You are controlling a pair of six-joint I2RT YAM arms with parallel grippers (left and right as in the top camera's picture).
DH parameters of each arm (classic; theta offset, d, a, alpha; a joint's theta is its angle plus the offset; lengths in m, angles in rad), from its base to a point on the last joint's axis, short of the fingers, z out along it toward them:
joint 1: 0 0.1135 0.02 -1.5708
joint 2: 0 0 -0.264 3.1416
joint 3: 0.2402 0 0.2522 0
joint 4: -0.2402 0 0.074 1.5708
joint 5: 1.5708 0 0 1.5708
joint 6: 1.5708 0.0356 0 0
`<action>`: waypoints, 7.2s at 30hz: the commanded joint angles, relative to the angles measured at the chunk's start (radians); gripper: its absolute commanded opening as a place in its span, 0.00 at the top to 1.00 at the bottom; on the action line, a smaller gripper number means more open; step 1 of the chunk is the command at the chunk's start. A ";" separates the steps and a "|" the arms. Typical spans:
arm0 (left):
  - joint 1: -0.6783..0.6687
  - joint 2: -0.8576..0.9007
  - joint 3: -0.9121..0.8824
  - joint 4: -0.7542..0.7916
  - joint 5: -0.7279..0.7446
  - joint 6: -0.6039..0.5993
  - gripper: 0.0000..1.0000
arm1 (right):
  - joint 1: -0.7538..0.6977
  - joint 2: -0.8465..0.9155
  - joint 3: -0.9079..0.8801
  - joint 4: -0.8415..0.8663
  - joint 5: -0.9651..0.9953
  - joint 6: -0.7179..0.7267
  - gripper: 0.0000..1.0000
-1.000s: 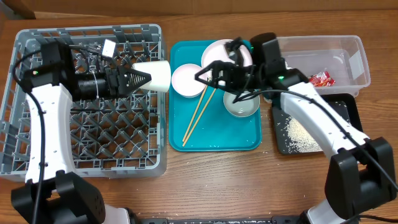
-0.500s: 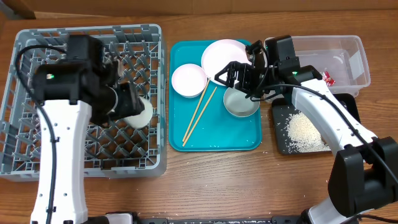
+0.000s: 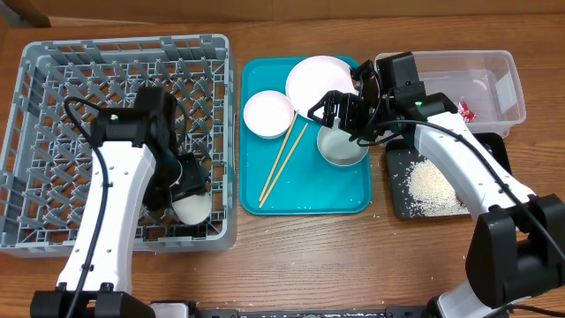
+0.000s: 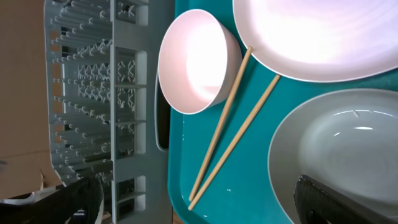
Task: Sort waste into correct bins and load items into the dishwasher
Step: 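Place the white cup into the dish rack with left gripper, then grasp the pink-white bowl on the teal tray with left gripper, then place the pink-white bowl upright in the rack's back corner, then reach left gripper to the grey bowl on the teal tray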
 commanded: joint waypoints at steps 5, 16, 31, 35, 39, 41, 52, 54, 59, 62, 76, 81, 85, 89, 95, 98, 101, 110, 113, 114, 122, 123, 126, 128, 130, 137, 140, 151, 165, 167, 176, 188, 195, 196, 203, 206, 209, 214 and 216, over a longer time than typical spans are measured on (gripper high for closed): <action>-0.005 0.000 -0.114 0.074 -0.027 -0.027 0.70 | 0.003 0.004 0.005 0.000 0.011 -0.010 0.00; -0.005 0.000 -0.183 0.197 -0.004 -0.022 0.17 | 0.003 0.004 0.005 0.000 0.011 -0.010 0.00; -0.141 0.022 0.188 0.309 0.000 0.205 0.00 | 0.003 0.004 0.005 -0.034 -0.019 -0.039 0.00; -0.173 0.163 0.293 0.365 0.022 0.281 0.00 | 0.003 0.004 0.005 -0.062 -0.019 -0.039 0.00; -0.183 0.404 0.546 0.312 0.034 0.365 0.00 | 0.003 0.004 0.005 -0.093 -0.017 -0.039 0.00; -0.188 0.512 0.669 0.316 0.038 0.416 0.00 | 0.003 0.004 0.005 -0.109 -0.007 -0.039 0.00; -0.253 0.838 0.890 0.404 0.044 0.776 0.03 | 0.003 0.004 0.005 -0.186 0.079 -0.040 0.00; -0.263 0.858 0.890 0.409 0.038 0.790 0.07 | 0.003 0.004 0.005 -0.186 0.079 -0.040 0.00; -0.266 0.903 0.888 0.408 -0.022 0.793 0.16 | 0.003 0.004 0.005 -0.187 0.079 -0.040 0.00; -0.262 0.922 0.888 0.405 -0.023 0.793 0.25 | 0.003 0.004 0.005 -0.187 0.079 -0.040 0.00; -0.259 0.930 0.819 0.415 -0.022 0.789 0.57 | 0.003 0.004 0.005 -0.182 0.095 -0.039 0.00; -0.258 0.930 0.784 0.456 -0.031 0.789 0.56 | 0.003 0.004 0.005 -0.183 0.094 -0.039 0.00; -0.257 0.930 0.783 0.457 -0.031 0.789 0.81 | 0.003 0.004 0.005 -0.183 0.094 -0.039 0.00; -0.254 0.930 0.783 0.457 -0.031 0.789 0.96 | 0.003 0.004 0.005 -0.184 0.094 -0.039 0.00; -0.246 0.923 0.790 0.441 -0.085 0.789 0.96 | 0.003 0.004 0.005 -0.191 0.094 -0.039 0.00; -0.245 0.906 0.831 0.385 -0.151 0.789 0.96 | 0.003 0.004 0.005 -0.190 0.094 -0.039 0.00; -0.245 0.871 0.904 0.309 -0.209 0.788 0.96 | 0.003 0.004 0.005 -0.180 0.094 -0.039 0.00; -0.213 0.727 1.030 0.296 -0.865 0.316 0.96 | 0.003 0.004 0.005 -0.171 0.172 -0.038 0.00; -0.207 0.734 1.023 0.286 -1.046 0.105 0.96 | 0.003 0.004 0.005 -0.171 0.192 -0.038 0.00; -0.206 0.740 1.012 0.288 -1.080 0.043 0.96 | 0.003 0.004 0.005 -0.171 0.192 -0.038 0.00; -0.207 0.843 0.959 0.294 -1.315 -0.174 0.96 | 0.003 0.004 0.005 -0.172 0.229 -0.038 0.00; -0.207 0.863 0.959 0.293 -1.323 -0.182 0.96 | 0.003 0.004 0.005 -0.172 0.229 -0.038 0.00; -0.208 0.920 0.959 0.288 -1.365 -0.195 0.96 | 0.003 0.004 0.005 -0.172 0.229 -0.038 0.00; -0.208 0.950 0.959 0.275 -1.395 -0.211 0.96 | 0.003 0.004 0.005 -0.172 0.229 -0.038 0.00; -0.208 0.974 0.959 0.260 -1.434 -0.230 0.96 | 0.003 0.004 0.005 -0.172 0.229 -0.038 0.00; -0.213 0.985 0.959 0.262 -1.431 -0.236 0.96 | 0.003 0.004 0.005 -0.171 0.229 -0.038 0.00; -0.226 0.985 0.959 0.262 -1.403 -0.224 0.96 | 0.003 0.004 0.005 -0.171 0.229 -0.038 0.00; -0.273 0.987 0.959 0.262 -1.176 -0.205 0.96 | 0.003 0.004 0.005 -0.183 0.224 -0.031 0.00; -0.300 0.987 0.959 0.267 -1.032 -0.134 0.39 | 0.003 0.004 0.005 -0.170 0.225 -0.031 0.00; -0.311 0.987 0.959 0.266 -1.032 -0.134 0.37 | 0.003 0.004 0.005 -0.167 0.224 -0.031 0.00; -0.332 0.985 1.064 0.244 -0.786 -0.016 0.10 | 0.003 0.003 0.005 -0.175 0.213 -0.006 0.00; -0.359 0.930 1.413 -0.020 0.044 0.272 0.00 | -0.062 -0.290 0.130 -0.143 0.335 0.063 0.00; -0.407 0.933 1.297 -0.076 0.119 0.280 0.05 | -0.200 -0.586 0.147 -0.226 0.514 0.063 0.00; -0.418 0.933 1.269 -0.054 0.120 0.280 0.06 | -0.220 -0.614 0.147 -0.240 0.521 0.063 0.00; -0.497 0.933 1.033 0.162 0.078 0.253 0.12 | -0.312 -0.702 0.146 -0.395 0.523 0.063 0.00; -0.517 0.933 0.967 0.231 0.090 0.249 0.18 | -0.312 -0.689 0.144 -0.427 0.523 0.063 0.00; -0.541 0.933 0.903 0.278 0.088 0.249 0.30 | -0.312 -0.668 0.144 -0.445 0.521 0.063 0.00; -0.559 0.933 0.854 0.293 0.074 0.248 0.54 | -0.312 -0.629 0.144 -0.462 0.516 0.063 0.00; -0.559 0.933 0.851 0.292 0.074 0.246 0.68 | -0.312 -0.615 0.144 -0.463 0.512 0.063 0.00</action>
